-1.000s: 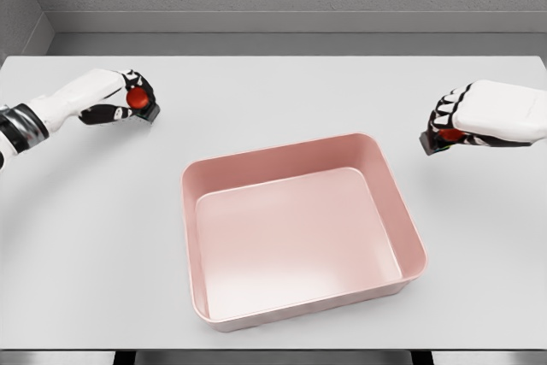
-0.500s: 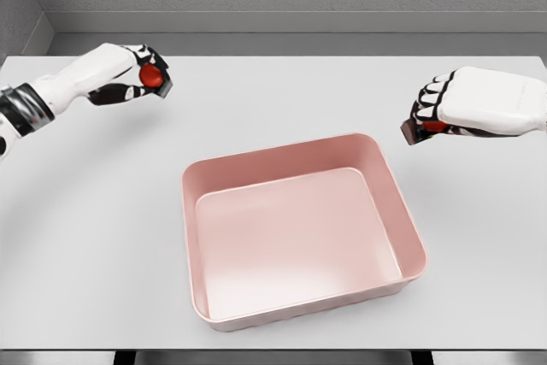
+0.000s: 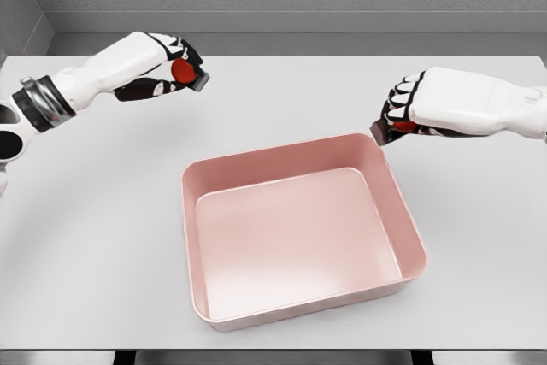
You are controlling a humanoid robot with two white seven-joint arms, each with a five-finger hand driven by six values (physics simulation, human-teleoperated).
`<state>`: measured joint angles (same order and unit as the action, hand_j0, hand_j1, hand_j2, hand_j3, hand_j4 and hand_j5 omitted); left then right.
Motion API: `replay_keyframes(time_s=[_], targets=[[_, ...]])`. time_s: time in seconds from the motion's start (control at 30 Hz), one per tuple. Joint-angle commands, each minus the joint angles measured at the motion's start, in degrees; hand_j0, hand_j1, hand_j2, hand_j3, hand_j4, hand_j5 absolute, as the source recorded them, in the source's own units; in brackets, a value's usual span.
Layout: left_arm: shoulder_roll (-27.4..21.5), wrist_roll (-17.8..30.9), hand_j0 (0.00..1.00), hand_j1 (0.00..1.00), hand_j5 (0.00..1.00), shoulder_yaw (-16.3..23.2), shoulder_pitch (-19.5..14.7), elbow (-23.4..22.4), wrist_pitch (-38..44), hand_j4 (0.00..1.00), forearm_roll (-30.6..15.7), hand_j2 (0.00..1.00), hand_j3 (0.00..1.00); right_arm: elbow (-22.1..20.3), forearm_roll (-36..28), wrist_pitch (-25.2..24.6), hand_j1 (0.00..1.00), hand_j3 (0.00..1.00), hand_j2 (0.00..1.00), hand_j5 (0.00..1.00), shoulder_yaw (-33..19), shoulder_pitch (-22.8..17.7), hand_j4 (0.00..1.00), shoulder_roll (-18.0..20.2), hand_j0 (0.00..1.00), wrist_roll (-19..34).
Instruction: Put the industrial switch in the basket with both arms
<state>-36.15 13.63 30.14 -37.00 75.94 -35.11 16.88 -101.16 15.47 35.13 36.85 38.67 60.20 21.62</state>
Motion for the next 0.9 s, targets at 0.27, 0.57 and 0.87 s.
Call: replay_keyframes(time_s=[0.27,0.57,0.87], targets=[[0.1,-0.1,0.51,0.51,0.51,0.1,2.8,9.8,0.1,0.51,-0.4,0.51,0.51,0.0,-0.5,-0.1,0.46,0.46,0.46,0.46,0.2,-0.4,0.46,-2.4,0.46,-0.2],[0.3,-0.1,0.51,0.51,0.51,0.4,5.2,17.2,0.1,0.51,-0.4,0.51,0.51,0.0,-0.5,-0.1,0.47,0.47,0.47,0.47,0.5,-0.5,0.47,-3.9,0.47,-0.2],[-0.2,-0.1,0.51,0.51,0.51,1.3,8.7,22.8,0.1,0.51,-0.1,0.51,0.51,0.0,-0.5,-0.1,0.47,0.47,0.47,0.47,-0.5,-0.4,0.47,-2.2,0.47,-0.2]])
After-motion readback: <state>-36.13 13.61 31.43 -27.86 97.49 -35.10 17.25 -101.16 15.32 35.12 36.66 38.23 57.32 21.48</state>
